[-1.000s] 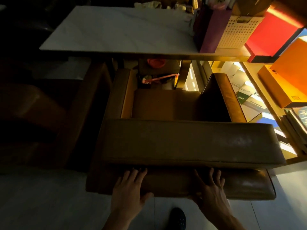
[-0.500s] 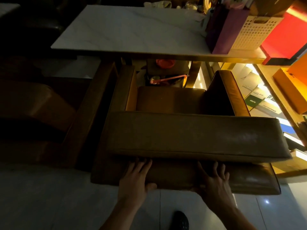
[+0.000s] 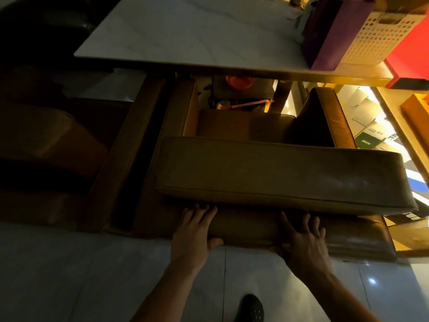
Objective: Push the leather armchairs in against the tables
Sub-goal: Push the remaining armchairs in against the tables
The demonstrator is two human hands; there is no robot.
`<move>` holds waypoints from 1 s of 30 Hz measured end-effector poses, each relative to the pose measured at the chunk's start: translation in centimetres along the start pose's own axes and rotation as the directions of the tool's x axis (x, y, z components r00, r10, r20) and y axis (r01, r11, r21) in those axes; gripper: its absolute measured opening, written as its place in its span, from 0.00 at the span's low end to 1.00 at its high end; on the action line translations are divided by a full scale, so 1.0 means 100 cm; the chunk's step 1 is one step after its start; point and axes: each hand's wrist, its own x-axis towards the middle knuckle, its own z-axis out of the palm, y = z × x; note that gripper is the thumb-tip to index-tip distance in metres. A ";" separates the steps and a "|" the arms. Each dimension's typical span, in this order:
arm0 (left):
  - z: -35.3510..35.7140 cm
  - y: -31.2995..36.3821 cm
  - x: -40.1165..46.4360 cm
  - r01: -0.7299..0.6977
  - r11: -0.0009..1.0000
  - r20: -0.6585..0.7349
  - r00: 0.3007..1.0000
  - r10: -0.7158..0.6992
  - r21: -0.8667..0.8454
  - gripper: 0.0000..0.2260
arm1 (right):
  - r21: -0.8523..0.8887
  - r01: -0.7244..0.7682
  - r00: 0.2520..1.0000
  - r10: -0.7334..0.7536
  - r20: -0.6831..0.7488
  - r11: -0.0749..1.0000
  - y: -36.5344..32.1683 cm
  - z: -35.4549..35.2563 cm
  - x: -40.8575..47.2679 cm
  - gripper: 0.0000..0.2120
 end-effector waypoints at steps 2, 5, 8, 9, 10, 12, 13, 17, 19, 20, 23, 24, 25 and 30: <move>0.001 0.000 -0.002 0.001 1.000 -0.007 1.000 -0.001 -0.002 0.35 | -0.017 -0.006 1.000 0.006 0.005 1.000 0.000 0.000 -0.002 0.46; 0.001 0.000 -0.003 -0.005 1.000 -0.025 1.000 0.005 0.027 0.36 | -0.030 -0.003 1.000 0.003 -0.001 1.000 0.001 0.002 -0.005 0.47; 0.005 -0.001 -0.004 -0.010 1.000 -0.028 1.000 0.011 0.023 0.36 | -0.021 -0.007 1.000 0.006 -0.022 1.000 0.001 0.005 -0.006 0.46; 0.006 -0.002 -0.004 -0.006 1.000 -0.025 1.000 0.006 0.025 0.36 | -0.020 -0.006 1.000 0.006 -0.012 1.000 0.000 0.005 -0.007 0.46; 0.006 -0.002 -0.004 0.003 1.000 -0.023 1.000 -0.003 0.026 0.36 | -0.019 -0.005 1.000 0.005 0.006 1.000 -0.001 0.005 -0.006 0.46; 0.004 -0.002 -0.004 0.013 1.000 -0.021 1.000 -0.012 0.019 0.36 | -0.016 -0.007 1.000 0.007 0.018 1.000 -0.002 0.005 -0.004 0.46; 0.002 -0.002 -0.003 0.012 1.000 -0.019 1.000 -0.012 0.014 0.36 | -0.016 -0.006 1.000 0.006 0.011 1.000 -0.002 0.006 -0.003 0.46; 0.002 -0.002 -0.001 0.019 1.000 0.003 1.000 -0.019 -0.009 0.35 | -0.025 -0.003 1.000 0.003 -0.008 1.000 0.000 0.007 -0.002 0.47; 0.003 -0.003 0.000 0.023 1.000 0.013 1.000 -0.023 -0.007 0.36 | -0.036 -0.007 1.000 0.008 0.014 0.999 -0.002 0.005 -0.003 0.47; 0.004 -0.003 0.001 0.026 1.000 0.016 1.000 -0.026 -0.008 0.36 | -0.038 -0.012 1.000 0.012 0.019 0.999 -0.003 0.002 -0.003 0.47; 0.003 0.000 0.002 0.033 0.999 0.022 0.999 -0.033 -0.003 0.36 | -0.067 -0.006 0.998 0.011 0.067 0.998 -0.004 -0.003 -0.001 0.46; 0.003 0.000 0.003 0.034 0.999 0.023 0.999 -0.034 0.003 0.36 | -0.075 -0.005 0.996 0.011 0.085 0.997 -0.005 -0.006 -0.001 0.46; 0.002 0.001 0.003 0.036 0.999 0.023 0.999 -0.036 0.008 0.36 | -0.084 -0.002 0.995 0.011 0.100 0.997 -0.005 -0.007 -0.001 0.46; 0.002 0.001 0.004 0.045 0.999 0.038 0.998 -0.046 0.011 0.35 | -0.095 0.001 0.992 0.010 0.125 0.995 -0.006 -0.010 -0.002 0.46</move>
